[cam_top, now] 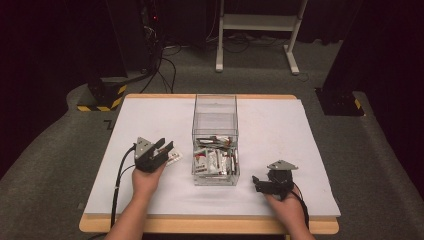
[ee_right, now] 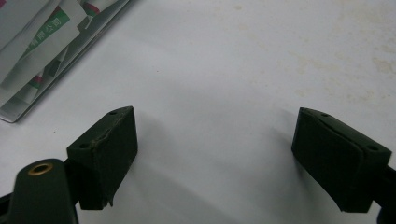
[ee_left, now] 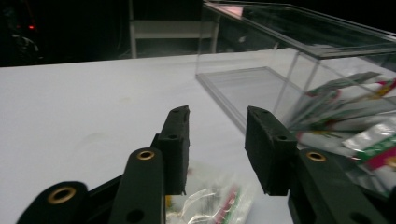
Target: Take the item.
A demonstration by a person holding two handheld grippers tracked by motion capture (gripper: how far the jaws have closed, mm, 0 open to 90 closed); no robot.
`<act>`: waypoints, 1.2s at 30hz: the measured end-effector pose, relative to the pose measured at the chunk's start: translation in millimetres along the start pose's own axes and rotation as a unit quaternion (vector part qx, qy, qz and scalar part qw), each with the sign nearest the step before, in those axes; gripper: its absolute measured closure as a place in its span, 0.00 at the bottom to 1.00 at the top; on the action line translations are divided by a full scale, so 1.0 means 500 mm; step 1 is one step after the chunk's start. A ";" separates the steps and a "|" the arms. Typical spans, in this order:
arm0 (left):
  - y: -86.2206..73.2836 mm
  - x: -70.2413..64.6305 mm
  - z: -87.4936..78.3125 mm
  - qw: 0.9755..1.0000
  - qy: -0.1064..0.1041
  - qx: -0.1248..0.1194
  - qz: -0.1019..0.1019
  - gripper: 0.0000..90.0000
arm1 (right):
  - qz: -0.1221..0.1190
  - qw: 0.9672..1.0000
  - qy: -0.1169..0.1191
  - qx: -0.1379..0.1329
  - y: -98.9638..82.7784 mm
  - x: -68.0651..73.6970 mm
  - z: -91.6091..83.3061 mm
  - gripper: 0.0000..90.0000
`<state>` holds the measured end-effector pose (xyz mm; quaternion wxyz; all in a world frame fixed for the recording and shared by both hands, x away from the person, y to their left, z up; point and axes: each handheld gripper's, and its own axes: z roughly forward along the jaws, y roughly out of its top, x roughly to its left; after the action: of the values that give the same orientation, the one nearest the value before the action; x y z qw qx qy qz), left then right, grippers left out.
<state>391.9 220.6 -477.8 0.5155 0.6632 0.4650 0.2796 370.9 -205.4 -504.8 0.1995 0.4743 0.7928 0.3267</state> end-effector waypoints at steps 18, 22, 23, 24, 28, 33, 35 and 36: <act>-0.026 -0.003 -0.041 0.999 0.006 0.032 0.011 0.61 | 0.000 1.000 0.000 0.000 0.000 0.000 0.000 0.16; -0.046 0.002 -0.052 0.998 0.011 0.053 0.022 0.61 | 0.000 1.000 0.000 0.000 0.000 0.000 0.000 0.16; -0.051 0.004 -0.055 0.998 0.013 0.058 0.024 0.61 | 0.000 1.000 0.000 0.000 0.000 0.000 0.000 0.16; -0.055 0.006 -0.058 0.998 0.014 0.063 0.024 0.61 | 0.000 1.000 0.000 0.000 0.000 0.000 0.000 0.16; -0.066 0.007 -0.072 0.995 0.024 0.093 0.029 0.61 | 0.000 1.000 0.000 0.000 0.000 0.000 0.000 0.16; -0.082 0.008 -0.087 0.987 0.036 0.145 0.056 0.58 | 0.000 1.000 0.000 0.000 0.000 0.000 0.000 0.16; -0.085 0.015 -0.092 0.985 0.029 0.166 0.048 0.55 | 0.000 1.000 0.000 0.000 0.000 0.000 0.000 0.16; -0.087 0.019 -0.092 0.984 0.022 0.176 0.035 0.52 | 0.000 1.000 0.000 0.000 0.000 0.000 0.000 0.16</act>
<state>342.4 250.5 -505.3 0.3706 0.7529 0.4946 0.2260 371.0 -205.5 -504.8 0.1994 0.4742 0.7929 0.3267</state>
